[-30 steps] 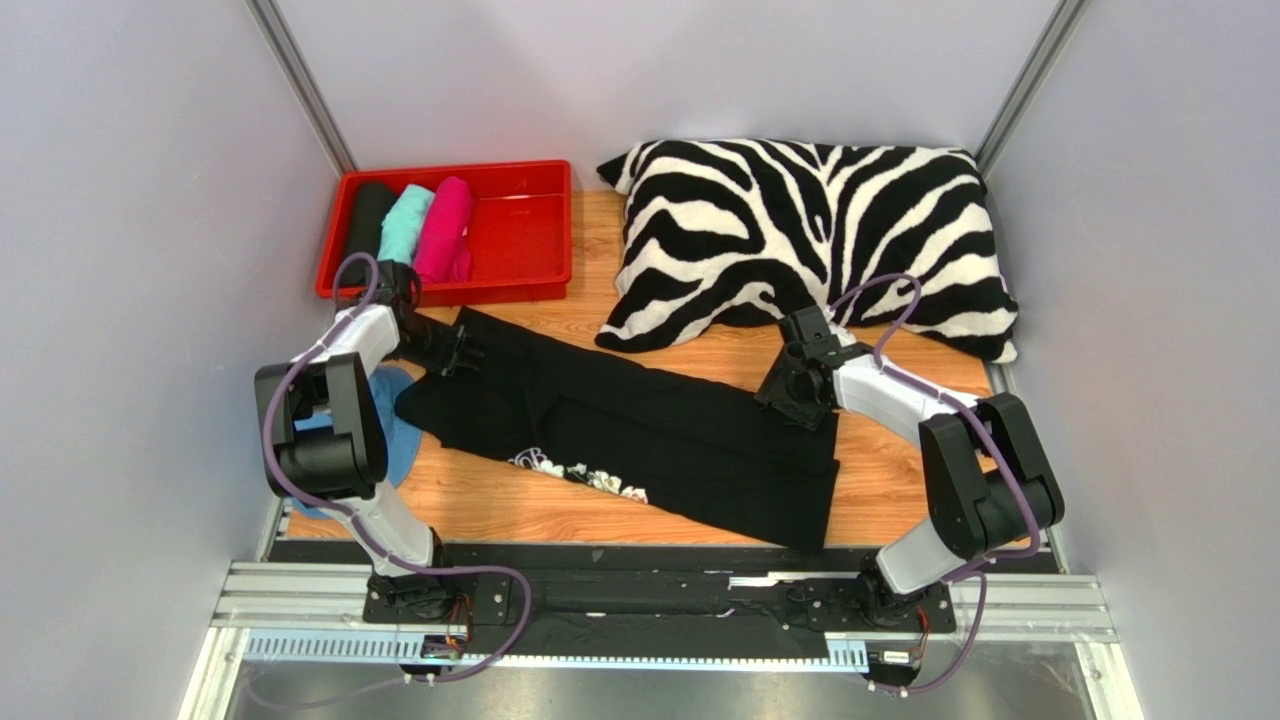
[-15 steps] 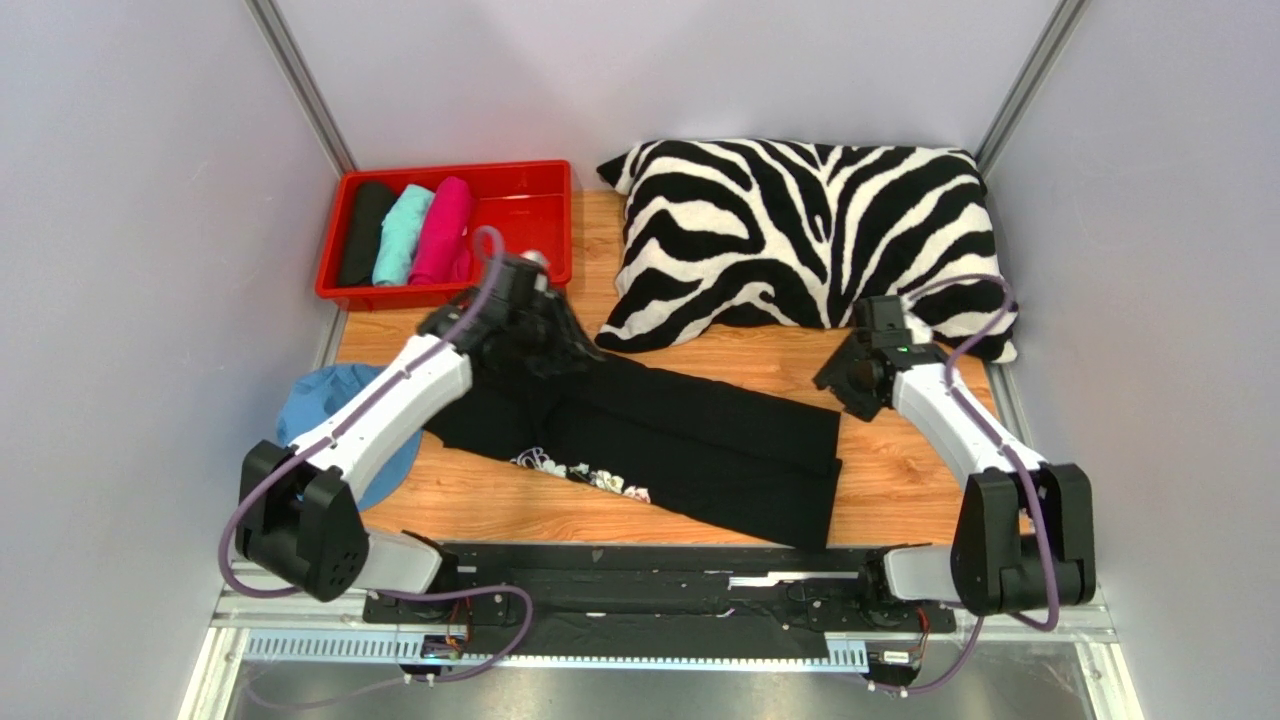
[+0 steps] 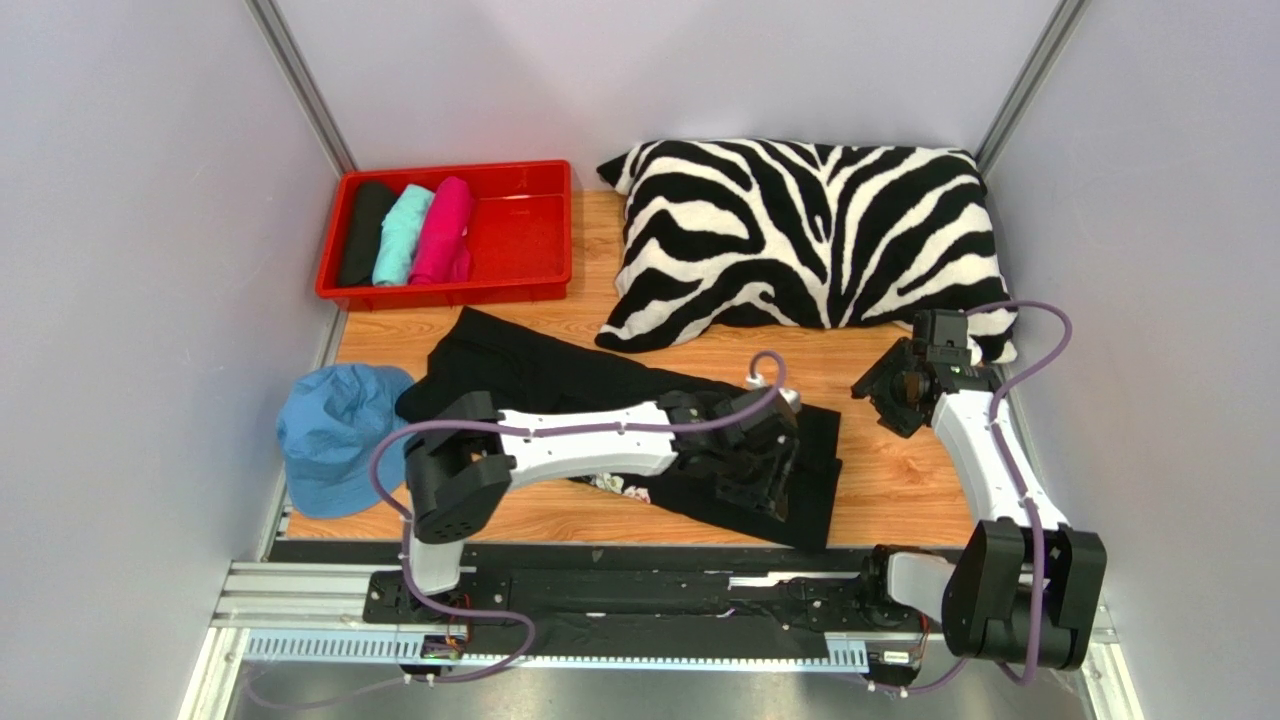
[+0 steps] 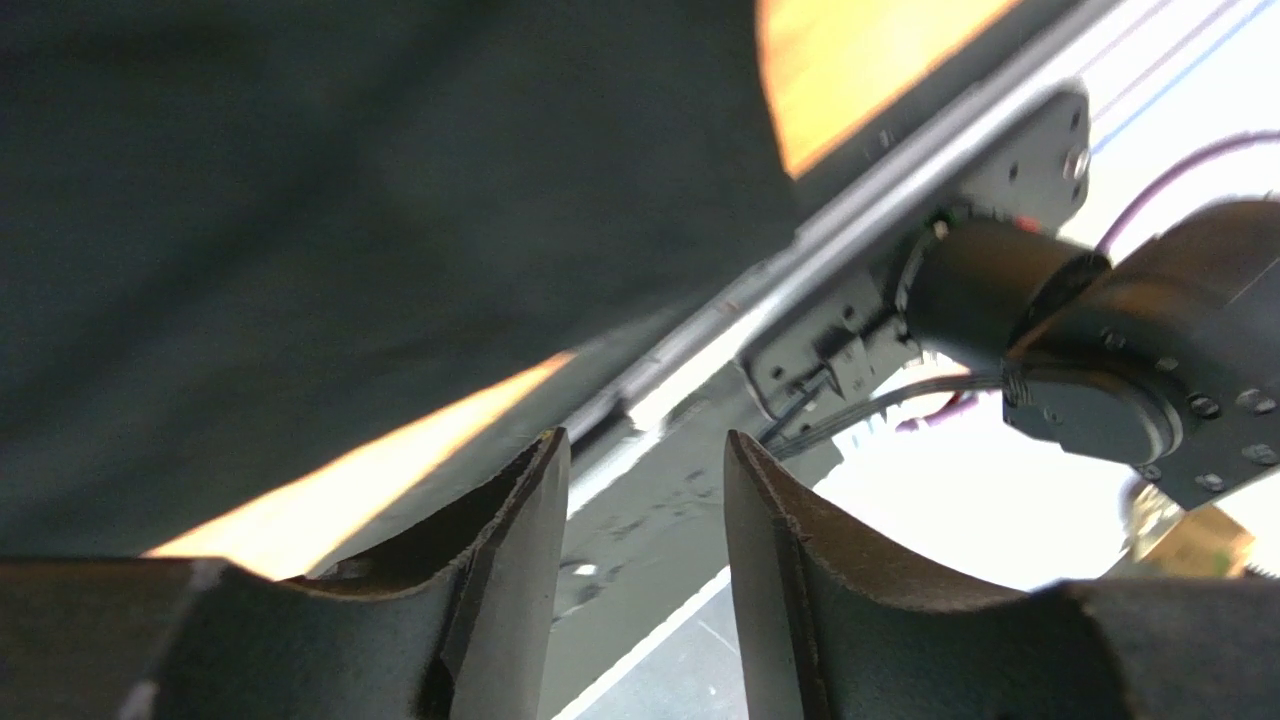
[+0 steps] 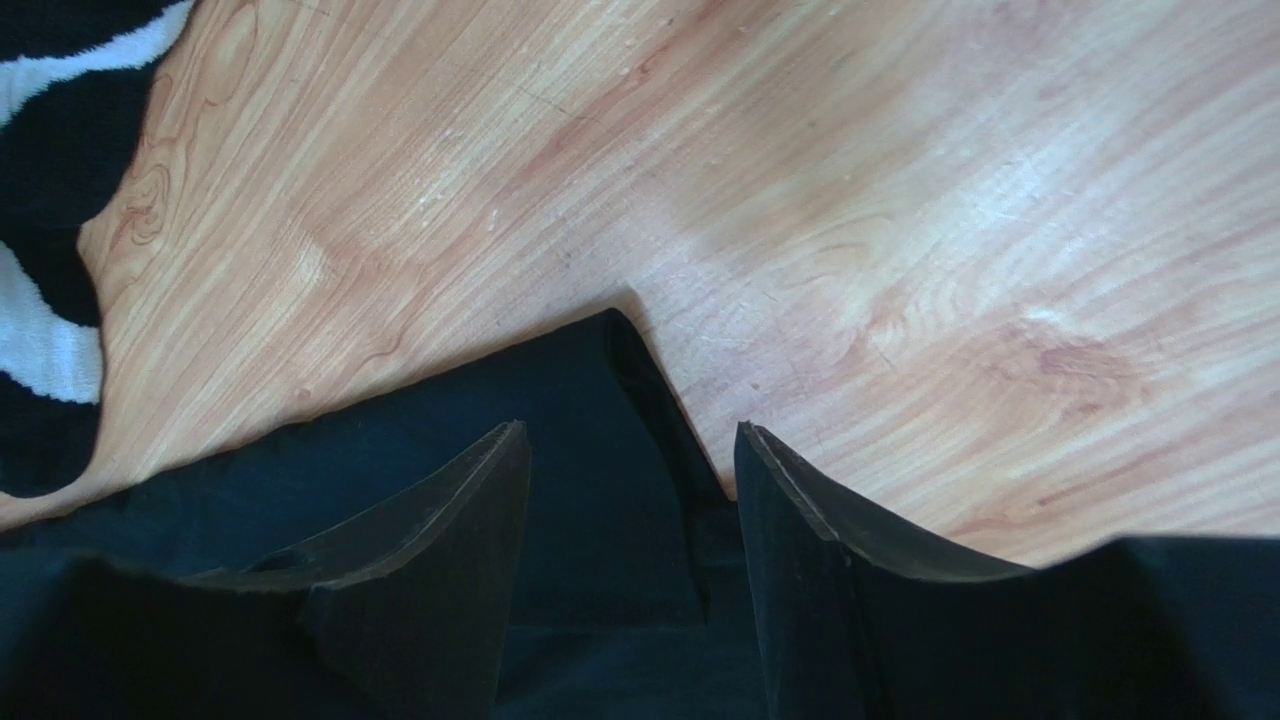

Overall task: Roll the t-shirts
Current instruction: Roll the T-shirt to the center of the board.

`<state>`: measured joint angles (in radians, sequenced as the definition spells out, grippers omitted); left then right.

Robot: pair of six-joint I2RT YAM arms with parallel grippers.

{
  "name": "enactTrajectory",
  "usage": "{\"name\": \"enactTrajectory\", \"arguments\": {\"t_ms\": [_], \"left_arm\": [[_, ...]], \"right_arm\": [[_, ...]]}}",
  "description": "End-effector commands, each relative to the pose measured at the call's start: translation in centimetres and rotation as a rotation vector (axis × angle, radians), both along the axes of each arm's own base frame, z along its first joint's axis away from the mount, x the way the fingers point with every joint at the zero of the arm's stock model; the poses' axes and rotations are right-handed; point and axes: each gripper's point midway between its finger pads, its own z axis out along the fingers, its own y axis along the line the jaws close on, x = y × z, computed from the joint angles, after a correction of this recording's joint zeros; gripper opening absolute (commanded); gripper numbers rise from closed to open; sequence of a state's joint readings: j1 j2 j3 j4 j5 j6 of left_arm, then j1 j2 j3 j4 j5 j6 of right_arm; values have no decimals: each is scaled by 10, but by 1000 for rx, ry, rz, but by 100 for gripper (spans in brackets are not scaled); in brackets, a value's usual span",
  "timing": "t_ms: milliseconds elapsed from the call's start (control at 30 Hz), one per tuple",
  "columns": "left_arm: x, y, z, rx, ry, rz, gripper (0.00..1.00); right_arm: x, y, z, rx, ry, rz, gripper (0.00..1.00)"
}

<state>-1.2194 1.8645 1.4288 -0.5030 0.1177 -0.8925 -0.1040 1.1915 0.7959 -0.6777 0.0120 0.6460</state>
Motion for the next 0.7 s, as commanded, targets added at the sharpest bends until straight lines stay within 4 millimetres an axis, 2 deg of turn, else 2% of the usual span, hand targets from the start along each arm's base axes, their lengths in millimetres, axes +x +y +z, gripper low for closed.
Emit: {"name": "enactTrajectory", "arguments": {"t_ms": [0, 33, 67, 100, 167, 200, 267, 333, 367, 500, 533, 667], "left_arm": [[-18, -30, 3, -13, -30, -36, 54], [-20, -33, 1, -4, -42, -43, 54], [-20, -41, 7, -14, -52, -53, 54], [-27, -42, -7, 30, -48, -76, 54], [-30, -51, -7, 31, -60, -96, 54], [-34, -52, -16, 53, -58, -104, 54], [-33, -57, -15, 54, -70, -108, 54], [-31, -58, -23, 79, -80, -114, 54], [-29, -63, -19, 71, -92, -117, 53], [-30, -68, -29, 109, -108, -143, 53], [-30, -73, -25, 98, -113, -148, 52], [-33, -79, -38, 122, -116, -169, 51]], "right_arm": [[-13, -3, 11, 12, -1, -10, 57], [-19, -5, 12, 11, 8, -26, 58], [-21, -5, 13, 18, 9, -41, 58], [-22, -5, 15, 21, 9, -49, 58], [-28, -5, 21, 35, -4, -80, 58], [-30, -4, 23, 41, -11, -92, 58], [-36, -3, 30, 48, -40, -108, 59], [-44, -1, 32, 62, -39, -131, 60], [-45, -6, 36, 40, -59, -152, 60], [-54, -4, 38, 55, -49, -172, 60], [-56, -3, 37, 54, -42, -174, 60], [-60, -1, 31, 62, -34, -169, 60]]}}
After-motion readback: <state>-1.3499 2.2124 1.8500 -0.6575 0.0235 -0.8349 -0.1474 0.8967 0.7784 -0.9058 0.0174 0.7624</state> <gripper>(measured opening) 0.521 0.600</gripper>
